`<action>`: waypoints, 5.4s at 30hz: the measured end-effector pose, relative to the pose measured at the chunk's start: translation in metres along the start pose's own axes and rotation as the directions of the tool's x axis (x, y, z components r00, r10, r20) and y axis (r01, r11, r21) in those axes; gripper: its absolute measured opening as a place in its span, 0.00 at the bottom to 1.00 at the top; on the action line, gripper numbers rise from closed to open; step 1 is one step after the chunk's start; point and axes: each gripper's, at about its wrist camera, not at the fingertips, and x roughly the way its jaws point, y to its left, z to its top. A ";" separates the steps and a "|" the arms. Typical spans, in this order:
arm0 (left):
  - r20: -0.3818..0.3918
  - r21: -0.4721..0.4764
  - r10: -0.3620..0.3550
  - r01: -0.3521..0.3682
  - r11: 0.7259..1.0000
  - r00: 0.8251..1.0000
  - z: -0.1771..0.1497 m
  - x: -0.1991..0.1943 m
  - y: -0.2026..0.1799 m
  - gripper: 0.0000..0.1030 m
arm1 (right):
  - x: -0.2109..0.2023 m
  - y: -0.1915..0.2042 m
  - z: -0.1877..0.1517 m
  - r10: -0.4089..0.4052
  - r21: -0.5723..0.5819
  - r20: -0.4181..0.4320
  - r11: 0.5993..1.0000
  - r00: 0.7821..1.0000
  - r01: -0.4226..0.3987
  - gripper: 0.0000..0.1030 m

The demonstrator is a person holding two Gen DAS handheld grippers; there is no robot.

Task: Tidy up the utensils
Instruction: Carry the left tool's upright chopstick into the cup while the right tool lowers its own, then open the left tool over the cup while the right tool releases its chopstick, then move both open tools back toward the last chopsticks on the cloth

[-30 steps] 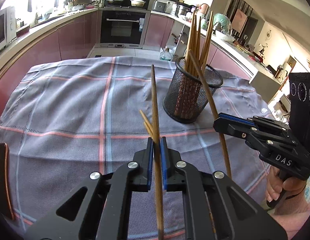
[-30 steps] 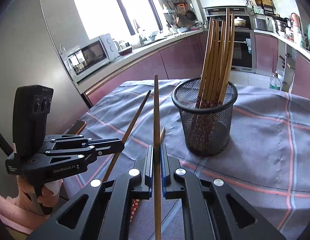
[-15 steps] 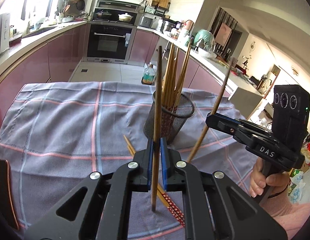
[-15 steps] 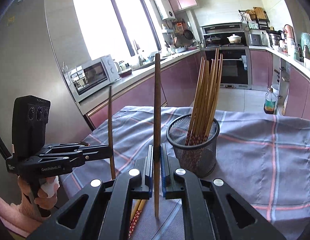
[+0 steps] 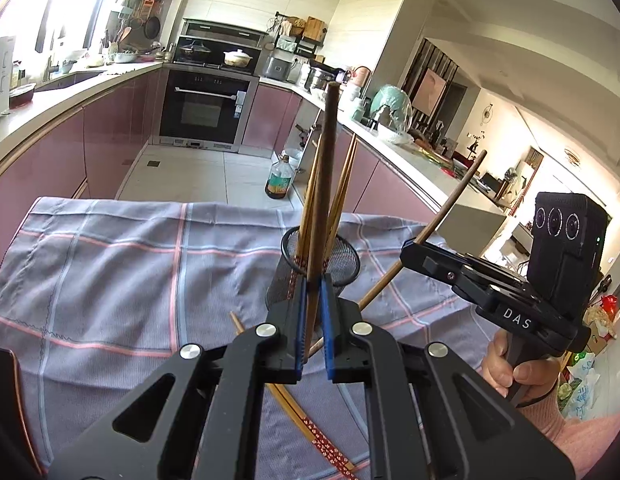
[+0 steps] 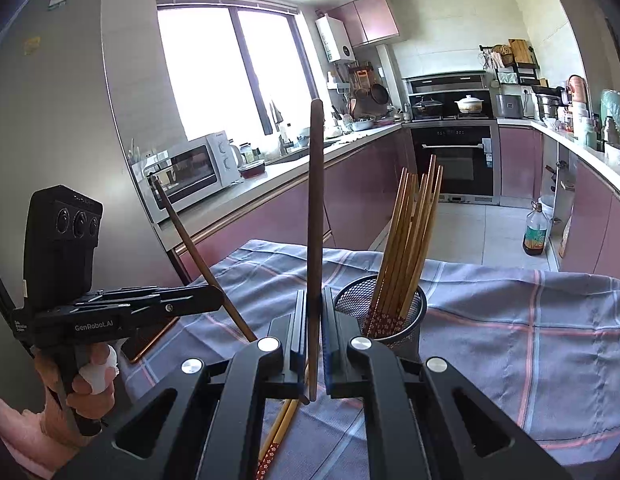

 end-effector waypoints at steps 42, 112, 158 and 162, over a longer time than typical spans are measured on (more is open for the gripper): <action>0.143 0.076 -0.033 0.023 0.997 0.989 0.092 0.007 -0.039 0.07 | -0.017 -0.017 0.051 -0.092 -0.032 0.132 0.995 0.987 0.097 0.05; -0.052 0.102 0.176 -0.171 0.980 0.983 0.014 0.064 -0.006 0.47 | 0.033 -0.017 0.009 -0.119 -0.012 -0.087 0.993 0.989 0.118 0.33; -0.312 0.104 0.263 -0.242 0.965 0.913 -0.099 0.097 0.034 0.38 | 0.079 0.010 -0.087 0.022 0.026 -0.360 1.000 0.933 -0.014 0.45; -0.315 0.092 0.240 -0.222 0.971 0.918 -0.099 0.094 0.038 0.32 | 0.088 0.013 -0.089 0.024 0.019 -0.378 1.000 0.925 -0.018 0.45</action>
